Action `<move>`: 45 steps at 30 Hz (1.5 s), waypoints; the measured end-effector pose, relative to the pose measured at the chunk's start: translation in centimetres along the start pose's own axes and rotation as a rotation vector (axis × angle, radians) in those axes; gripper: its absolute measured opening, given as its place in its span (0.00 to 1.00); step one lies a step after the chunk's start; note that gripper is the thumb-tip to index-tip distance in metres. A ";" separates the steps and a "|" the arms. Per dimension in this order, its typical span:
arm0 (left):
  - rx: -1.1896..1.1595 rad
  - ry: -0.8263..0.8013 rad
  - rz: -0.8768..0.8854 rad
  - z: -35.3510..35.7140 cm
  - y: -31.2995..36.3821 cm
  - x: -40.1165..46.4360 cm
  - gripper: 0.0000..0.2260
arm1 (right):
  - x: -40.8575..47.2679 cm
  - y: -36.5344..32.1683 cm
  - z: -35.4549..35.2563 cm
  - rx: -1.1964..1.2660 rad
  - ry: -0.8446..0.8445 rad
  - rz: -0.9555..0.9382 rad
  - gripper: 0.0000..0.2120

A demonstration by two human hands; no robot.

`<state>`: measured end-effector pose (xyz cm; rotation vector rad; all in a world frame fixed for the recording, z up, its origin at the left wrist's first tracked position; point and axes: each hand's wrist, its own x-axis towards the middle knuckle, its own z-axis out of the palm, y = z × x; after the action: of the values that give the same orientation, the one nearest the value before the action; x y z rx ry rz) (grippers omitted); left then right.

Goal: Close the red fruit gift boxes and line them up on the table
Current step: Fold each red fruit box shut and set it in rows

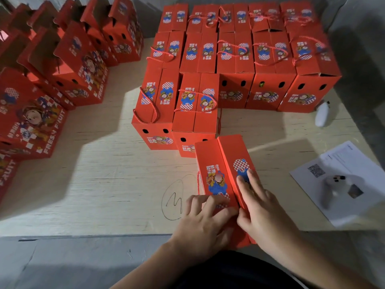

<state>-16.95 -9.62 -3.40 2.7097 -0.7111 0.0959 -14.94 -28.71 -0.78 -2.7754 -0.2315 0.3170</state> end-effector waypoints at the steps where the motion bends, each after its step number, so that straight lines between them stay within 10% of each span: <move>1: -0.020 -0.031 -0.010 0.0 -0.2 0.0 0.16 | -0.2 0.1 0.0 -0.016 0.000 -0.005 0.39; 29: -0.339 0.016 -0.116 1.3 -0.8 2.0 0.29 | -0.1 1.5 1.1 -0.225 0.111 -0.140 0.33; 33: -0.731 0.302 -0.650 2.0 0.4 3.5 0.33 | 4.7 0.9 -0.7 -0.105 0.174 -0.163 0.28; 36: -1.145 0.123 -1.276 1.4 -0.1 4.7 0.40 | 6.8 1.3 -0.4 -0.001 0.033 -0.182 0.32; 39: -1.511 -0.218 -1.419 0.2 -0.4 4.7 0.32 | 5.6 4.3 0.4 0.258 0.198 0.113 0.36; 42: -1.571 -0.014 -1.380 0.5 -0.5 4.6 0.21 | 4.0 6.6 0.2 0.647 -0.173 0.755 0.39; 45: -1.668 0.360 -1.318 -0.2 -0.3 4.9 0.14 | 2.8 6.2 0.5 1.115 -0.327 0.789 0.18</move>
<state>-12.54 -11.54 -2.55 1.0043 0.8561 -0.2270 -11.65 -33.77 -3.89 -1.5713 0.7586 0.7832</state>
